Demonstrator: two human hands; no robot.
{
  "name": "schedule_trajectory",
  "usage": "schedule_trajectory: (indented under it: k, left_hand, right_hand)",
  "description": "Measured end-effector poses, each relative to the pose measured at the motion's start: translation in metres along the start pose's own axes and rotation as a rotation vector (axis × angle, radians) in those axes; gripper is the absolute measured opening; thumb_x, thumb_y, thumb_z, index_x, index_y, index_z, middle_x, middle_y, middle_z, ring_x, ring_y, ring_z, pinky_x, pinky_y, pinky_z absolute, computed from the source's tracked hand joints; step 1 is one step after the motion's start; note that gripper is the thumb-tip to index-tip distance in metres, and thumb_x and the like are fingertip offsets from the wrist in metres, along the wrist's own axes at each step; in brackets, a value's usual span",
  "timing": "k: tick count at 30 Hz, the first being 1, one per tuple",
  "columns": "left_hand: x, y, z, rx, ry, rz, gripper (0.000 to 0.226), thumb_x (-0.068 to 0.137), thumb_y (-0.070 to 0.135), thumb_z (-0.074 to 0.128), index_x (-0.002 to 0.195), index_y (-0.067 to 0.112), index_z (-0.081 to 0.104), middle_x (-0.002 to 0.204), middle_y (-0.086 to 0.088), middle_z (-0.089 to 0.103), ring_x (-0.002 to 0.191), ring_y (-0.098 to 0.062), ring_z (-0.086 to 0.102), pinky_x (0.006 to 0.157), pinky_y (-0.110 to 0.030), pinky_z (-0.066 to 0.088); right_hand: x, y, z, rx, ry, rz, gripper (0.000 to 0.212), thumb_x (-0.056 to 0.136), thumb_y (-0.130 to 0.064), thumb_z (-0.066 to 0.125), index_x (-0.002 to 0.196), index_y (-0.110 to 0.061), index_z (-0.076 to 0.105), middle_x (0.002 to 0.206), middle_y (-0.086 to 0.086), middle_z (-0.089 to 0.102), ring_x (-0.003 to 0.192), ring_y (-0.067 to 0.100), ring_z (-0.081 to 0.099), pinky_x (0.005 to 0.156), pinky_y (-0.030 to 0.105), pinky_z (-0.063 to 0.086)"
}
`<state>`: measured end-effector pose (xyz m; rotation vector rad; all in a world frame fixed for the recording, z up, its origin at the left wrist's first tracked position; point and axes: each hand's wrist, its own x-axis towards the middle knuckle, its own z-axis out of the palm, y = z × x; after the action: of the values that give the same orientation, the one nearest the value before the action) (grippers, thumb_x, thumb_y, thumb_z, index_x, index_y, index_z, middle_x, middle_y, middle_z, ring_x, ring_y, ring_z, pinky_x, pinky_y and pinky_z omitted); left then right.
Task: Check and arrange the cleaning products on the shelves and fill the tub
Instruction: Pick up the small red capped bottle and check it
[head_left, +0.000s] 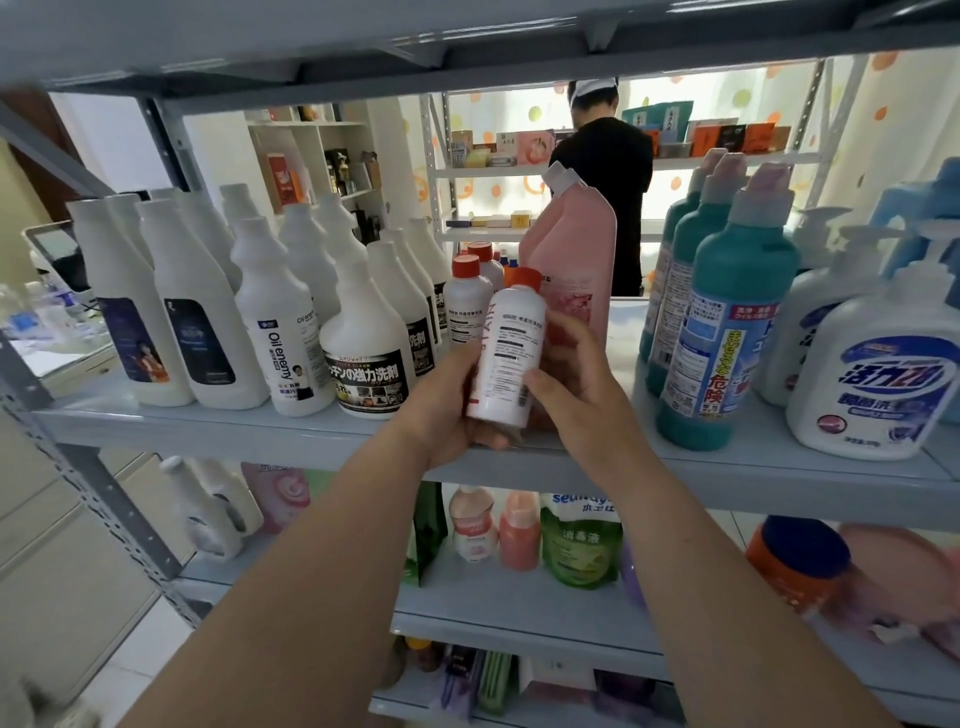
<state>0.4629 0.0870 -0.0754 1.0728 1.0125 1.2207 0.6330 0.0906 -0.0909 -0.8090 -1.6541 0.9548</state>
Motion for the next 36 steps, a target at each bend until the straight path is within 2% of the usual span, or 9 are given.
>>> schedule_trajectory:
  k: [3, 8, 16, 21, 27, 29, 31, 34, 36]
  left_hand:
    - [0.001, -0.004, 0.001, -0.063, -0.015, 0.068, 0.029, 0.106, 0.027, 0.046, 0.135, 0.02, 0.047, 0.113, -0.008, 0.071, 0.095, -0.027, 0.073, 0.069, -0.046, 0.062]
    - [0.005, -0.005, 0.0, -0.18, 0.024, 0.06, 0.049, 0.1, 0.032, 0.054, 0.143, 0.01, 0.048, 0.137, -0.022, 0.061, 0.123, -0.04, 0.062, 0.097, -0.063, 0.052]
    - [0.002, -0.008, 0.002, -0.035, 0.045, 0.12, 0.02, 0.102, 0.007, 0.051, 0.115, 0.012, 0.067, 0.106, -0.008, 0.073, 0.099, -0.025, 0.07, 0.081, -0.046, 0.062]
    - [-0.001, -0.012, 0.001, 0.051, -0.02, 0.195, 0.028, 0.089, 0.012, 0.071, 0.112, 0.013, 0.055, 0.102, -0.012, 0.068, 0.092, -0.028, 0.071, 0.067, -0.042, 0.062]
    - [-0.005, -0.01, 0.002, 0.133, -0.02, 0.206, 0.047, 0.078, 0.032, 0.081, 0.113, 0.013, 0.055, 0.103, -0.014, 0.07, 0.093, -0.031, 0.072, 0.073, -0.046, 0.061]
    - [-0.008, -0.011, 0.004, 0.188, -0.016, 0.234, 0.033, 0.092, 0.029, 0.071, 0.115, 0.011, 0.056, 0.101, -0.006, 0.072, 0.092, -0.024, 0.072, 0.078, -0.048, 0.061]
    - [-0.013, -0.012, 0.011, 0.323, 0.07, 0.279, 0.016, 0.103, 0.02, 0.056, 0.116, 0.013, 0.062, 0.092, 0.005, 0.071, 0.085, -0.014, 0.069, 0.078, -0.04, 0.062]
    - [-0.014, -0.012, 0.02, 0.749, 0.228, 0.461, 0.03, 0.104, 0.011, 0.049, 0.127, 0.022, 0.064, 0.101, 0.0, 0.069, 0.087, -0.012, 0.063, 0.076, -0.016, 0.054]
    - [-0.006, -0.007, 0.021, 1.003, 0.352, 0.631, 0.038, 0.098, 0.004, 0.052, 0.132, 0.018, 0.061, 0.116, -0.008, 0.062, 0.103, -0.015, 0.055, 0.091, -0.022, 0.049]
  right_hand:
    - [0.001, -0.001, 0.001, -0.022, -0.036, 0.01, 0.065, 0.096, -0.033, 0.07, 0.151, -0.045, 0.039, 0.139, -0.011, 0.059, 0.122, 0.0, 0.06, 0.096, 0.021, 0.054]
    - [0.002, -0.001, 0.002, -0.096, -0.015, 0.029, 0.055, 0.099, -0.038, 0.065, 0.148, -0.05, 0.042, 0.141, -0.01, 0.058, 0.128, 0.006, 0.056, 0.109, 0.034, 0.047]
    - [0.001, -0.007, -0.001, 0.006, 0.007, 0.111, 0.045, 0.106, -0.019, 0.046, 0.143, -0.043, 0.052, 0.131, -0.016, 0.062, 0.113, -0.008, 0.056, 0.096, 0.023, 0.044]
    - [0.001, -0.008, -0.003, -0.04, -0.056, 0.111, 0.042, 0.096, -0.02, 0.066, 0.13, -0.039, 0.05, 0.12, -0.01, 0.066, 0.108, 0.002, 0.063, 0.083, 0.017, 0.048]
    - [0.0, -0.003, 0.0, -0.084, 0.015, 0.083, 0.052, 0.092, -0.022, 0.071, 0.129, -0.044, 0.043, 0.118, -0.014, 0.064, 0.106, 0.002, 0.063, 0.077, 0.014, 0.047]
    - [-0.001, -0.002, 0.001, -0.094, 0.049, 0.066, 0.058, 0.092, -0.019, 0.072, 0.13, -0.047, 0.038, 0.123, -0.009, 0.063, 0.106, -0.001, 0.062, 0.076, 0.013, 0.049]
    - [-0.002, 0.0, 0.004, -0.12, 0.104, 0.059, 0.065, 0.089, -0.015, 0.074, 0.141, -0.034, 0.04, 0.126, -0.005, 0.062, 0.101, -0.005, 0.062, 0.071, 0.008, 0.051]
    - [0.001, 0.004, 0.01, -0.129, 0.183, 0.049, 0.085, 0.084, -0.013, 0.078, 0.154, -0.024, 0.031, 0.13, -0.005, 0.058, 0.101, -0.011, 0.06, 0.072, 0.003, 0.049]
    - [0.004, 0.007, 0.014, -0.149, 0.213, 0.033, 0.089, 0.083, -0.018, 0.08, 0.155, -0.028, 0.028, 0.137, -0.006, 0.055, 0.11, -0.003, 0.06, 0.08, 0.008, 0.053]
